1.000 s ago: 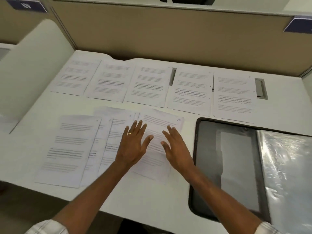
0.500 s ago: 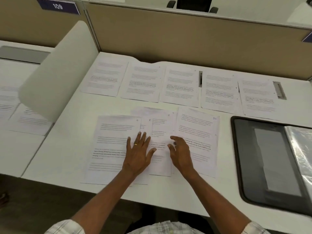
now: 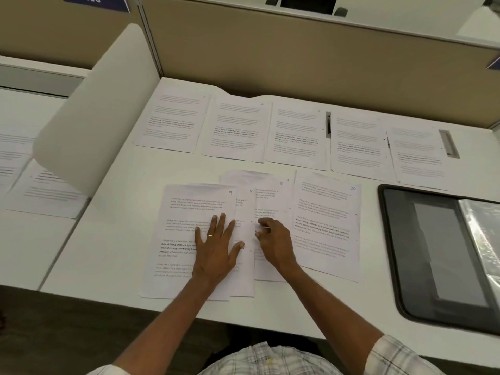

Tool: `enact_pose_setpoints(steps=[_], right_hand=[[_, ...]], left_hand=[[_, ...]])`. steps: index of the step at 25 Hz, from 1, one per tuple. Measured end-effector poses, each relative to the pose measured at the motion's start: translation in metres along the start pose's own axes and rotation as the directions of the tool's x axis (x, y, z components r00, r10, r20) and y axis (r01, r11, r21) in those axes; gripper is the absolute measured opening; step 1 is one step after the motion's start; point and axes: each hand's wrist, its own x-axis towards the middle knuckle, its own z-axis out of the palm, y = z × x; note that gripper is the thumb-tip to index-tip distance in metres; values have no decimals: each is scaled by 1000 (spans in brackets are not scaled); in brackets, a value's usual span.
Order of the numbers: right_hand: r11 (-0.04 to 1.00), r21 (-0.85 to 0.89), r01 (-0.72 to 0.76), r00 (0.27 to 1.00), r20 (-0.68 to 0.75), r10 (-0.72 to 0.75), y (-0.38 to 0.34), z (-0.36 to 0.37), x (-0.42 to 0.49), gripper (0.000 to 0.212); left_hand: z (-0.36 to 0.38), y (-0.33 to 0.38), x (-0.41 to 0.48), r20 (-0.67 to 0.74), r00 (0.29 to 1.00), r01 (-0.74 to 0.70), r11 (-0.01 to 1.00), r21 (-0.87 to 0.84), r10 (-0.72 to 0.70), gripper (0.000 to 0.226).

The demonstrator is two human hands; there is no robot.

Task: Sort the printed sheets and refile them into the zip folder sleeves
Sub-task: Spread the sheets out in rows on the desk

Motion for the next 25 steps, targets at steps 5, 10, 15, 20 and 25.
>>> enact_pose_setpoints(steps=[5,10,15,20,25], right_hand=[[994,0,-107,981,-164,105,24,-20,12,47],[969,79,-233,962,-129,241,23,-30,29,65],[904,252,-346,923,-84,377,23,-40,38,59],[963,74,-259,951,-156,268,26,-40,36,60],[954,85,-287,948,-120,296,23,-42,40,59]], left_hand=[[1,11,8,-41,996,-84,991,-102,80,53],[-1,20,15,-24,978,-208,974,-95,207,43],[-2,22,13,-75,968,-243,968,-60,239,44],[14,24,7,-124,929,-351,936,7,350,88],[22,23,3,-118,922,-370,929,20,369,90]])
